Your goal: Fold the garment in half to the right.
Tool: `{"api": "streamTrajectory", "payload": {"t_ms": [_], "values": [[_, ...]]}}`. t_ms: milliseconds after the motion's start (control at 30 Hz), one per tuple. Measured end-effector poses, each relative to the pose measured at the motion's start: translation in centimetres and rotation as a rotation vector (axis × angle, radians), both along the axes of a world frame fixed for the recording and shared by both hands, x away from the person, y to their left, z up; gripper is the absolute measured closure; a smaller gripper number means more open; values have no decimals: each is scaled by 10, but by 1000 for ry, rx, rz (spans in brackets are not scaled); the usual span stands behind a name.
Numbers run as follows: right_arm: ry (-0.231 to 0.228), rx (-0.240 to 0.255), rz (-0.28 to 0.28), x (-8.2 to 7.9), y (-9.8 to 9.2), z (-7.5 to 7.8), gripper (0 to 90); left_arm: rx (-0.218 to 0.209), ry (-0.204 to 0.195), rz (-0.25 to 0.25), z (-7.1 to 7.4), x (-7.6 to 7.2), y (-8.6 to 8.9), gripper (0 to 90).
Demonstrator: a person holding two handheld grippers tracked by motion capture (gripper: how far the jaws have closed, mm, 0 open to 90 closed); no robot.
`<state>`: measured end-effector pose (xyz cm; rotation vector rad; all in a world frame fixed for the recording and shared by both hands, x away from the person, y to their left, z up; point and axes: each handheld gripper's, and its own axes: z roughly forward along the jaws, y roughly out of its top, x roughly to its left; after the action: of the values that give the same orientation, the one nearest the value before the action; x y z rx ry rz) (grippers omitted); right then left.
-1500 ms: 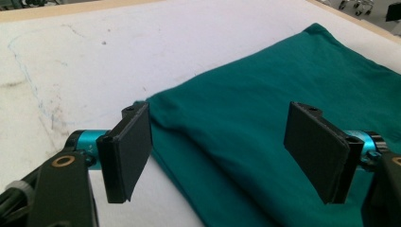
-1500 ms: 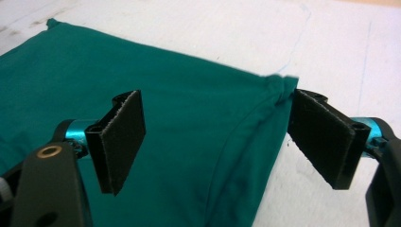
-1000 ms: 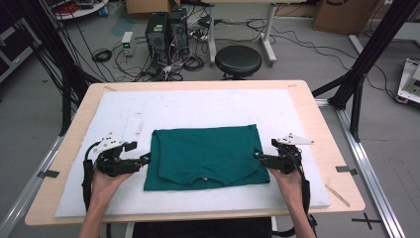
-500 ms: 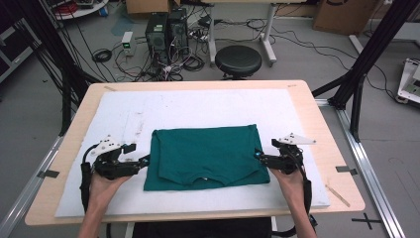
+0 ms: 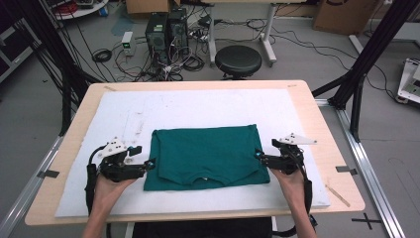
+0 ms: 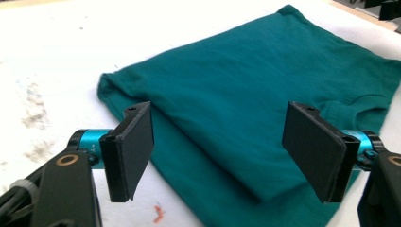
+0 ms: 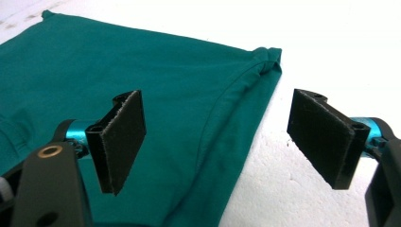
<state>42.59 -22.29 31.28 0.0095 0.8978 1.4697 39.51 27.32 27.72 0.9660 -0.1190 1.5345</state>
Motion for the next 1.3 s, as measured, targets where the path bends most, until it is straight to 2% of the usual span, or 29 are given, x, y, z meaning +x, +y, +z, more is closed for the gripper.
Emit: {"api": "streamTrajectory", "payload": {"t_ms": [67,133,200,333,467,567,733,800,933,1000,1300], "values": [[2,-2,2,0,1,0,205,-9,-2,15,-1,1,-3,259],[0,-7,0,-1,3,0,205,-35,-10,45,-3,3,-6,259],[-1,-11,-3,-1,4,0,205,-87,-21,76,-4,7,-11,269],[11,-25,-7,1,9,1,205,-129,2,91,-5,15,-18,272],[13,-33,-20,3,11,0,205,-176,31,85,-7,22,-23,266],[12,-32,-14,2,10,0,205,-203,42,128,-10,27,-29,257],[7,-32,-12,0,9,0,205,-194,105,153,-12,38,-37,238],[12,-30,-12,1,10,0,205,-193,119,174,-13,41,-40,229],[13,-35,-20,1,12,0,205,-216,118,193,-14,43,-42,221],[16,-41,-18,2,13,0,205,-214,137,200,-14,44,-43,224],[14,-52,-17,-2,16,-2,205,-209,137,201,-15,45,-43,252]]}}
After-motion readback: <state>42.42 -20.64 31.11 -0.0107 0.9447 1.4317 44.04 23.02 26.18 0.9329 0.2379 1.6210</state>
